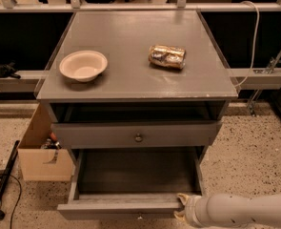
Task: Open middle drawer
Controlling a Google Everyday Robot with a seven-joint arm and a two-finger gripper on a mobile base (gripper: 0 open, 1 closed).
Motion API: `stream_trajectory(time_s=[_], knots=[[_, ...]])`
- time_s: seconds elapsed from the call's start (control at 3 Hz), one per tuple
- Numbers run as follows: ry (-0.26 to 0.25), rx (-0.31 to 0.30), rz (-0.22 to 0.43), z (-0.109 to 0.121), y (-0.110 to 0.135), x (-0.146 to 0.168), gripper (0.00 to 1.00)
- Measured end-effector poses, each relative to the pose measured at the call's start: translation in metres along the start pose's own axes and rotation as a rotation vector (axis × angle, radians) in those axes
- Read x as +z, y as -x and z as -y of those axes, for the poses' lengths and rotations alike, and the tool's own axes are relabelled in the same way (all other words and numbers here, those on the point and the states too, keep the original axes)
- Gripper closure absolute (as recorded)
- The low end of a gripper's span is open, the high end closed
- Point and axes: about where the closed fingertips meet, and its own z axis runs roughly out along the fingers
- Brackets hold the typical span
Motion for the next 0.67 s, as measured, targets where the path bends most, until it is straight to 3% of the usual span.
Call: stream_trajectory(time_s=[0.67], knots=[[0.000,0.000,0.000,0.0000,0.0000,0.0000,0.39]])
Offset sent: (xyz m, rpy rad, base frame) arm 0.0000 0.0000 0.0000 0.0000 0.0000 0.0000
